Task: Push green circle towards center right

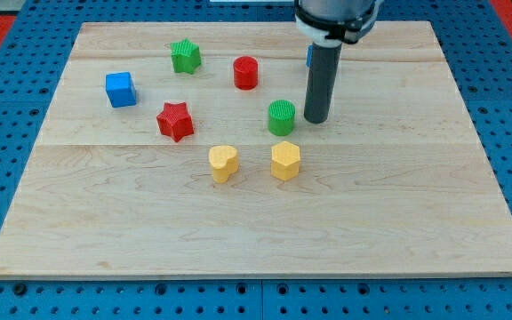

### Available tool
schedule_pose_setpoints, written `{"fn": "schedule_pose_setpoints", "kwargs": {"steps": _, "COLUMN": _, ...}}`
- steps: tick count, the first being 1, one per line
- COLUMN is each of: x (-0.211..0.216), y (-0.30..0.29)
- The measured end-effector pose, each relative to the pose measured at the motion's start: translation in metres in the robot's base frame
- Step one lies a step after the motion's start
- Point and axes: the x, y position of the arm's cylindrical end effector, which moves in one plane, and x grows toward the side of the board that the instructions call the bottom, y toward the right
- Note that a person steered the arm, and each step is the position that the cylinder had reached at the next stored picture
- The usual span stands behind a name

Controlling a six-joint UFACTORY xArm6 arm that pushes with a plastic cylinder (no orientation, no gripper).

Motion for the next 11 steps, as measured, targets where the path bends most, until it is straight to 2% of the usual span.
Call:
{"fn": "schedule_pose_setpoints", "kwargs": {"steps": 1, "x": -0.047, "y": -0.019}}
{"fn": "schedule_pose_setpoints", "kwargs": {"steps": 2, "x": -0.070, "y": -0.069}}
{"fn": "schedule_pose_setpoints", "kwargs": {"steps": 3, "x": -0.038, "y": -0.137}}
{"fn": "schedule_pose_setpoints", "kwargs": {"steps": 4, "x": -0.015, "y": -0.134}}
{"fn": "schedule_pose_setpoints", "kwargs": {"steps": 5, "x": -0.015, "y": -0.091}}
{"fn": "schedule_pose_setpoints", "kwargs": {"steps": 6, "x": -0.005, "y": -0.081}}
{"fn": "schedule_pose_setpoints", "kwargs": {"steps": 7, "x": 0.002, "y": -0.120}}
{"fn": "schedule_pose_setpoints", "kwargs": {"steps": 8, "x": 0.008, "y": -0.109}}
{"fn": "schedule_pose_setpoints", "kwargs": {"steps": 10, "x": 0.008, "y": -0.016}}
{"fn": "schedule_pose_setpoints", "kwargs": {"steps": 11, "x": 0.020, "y": 0.000}}
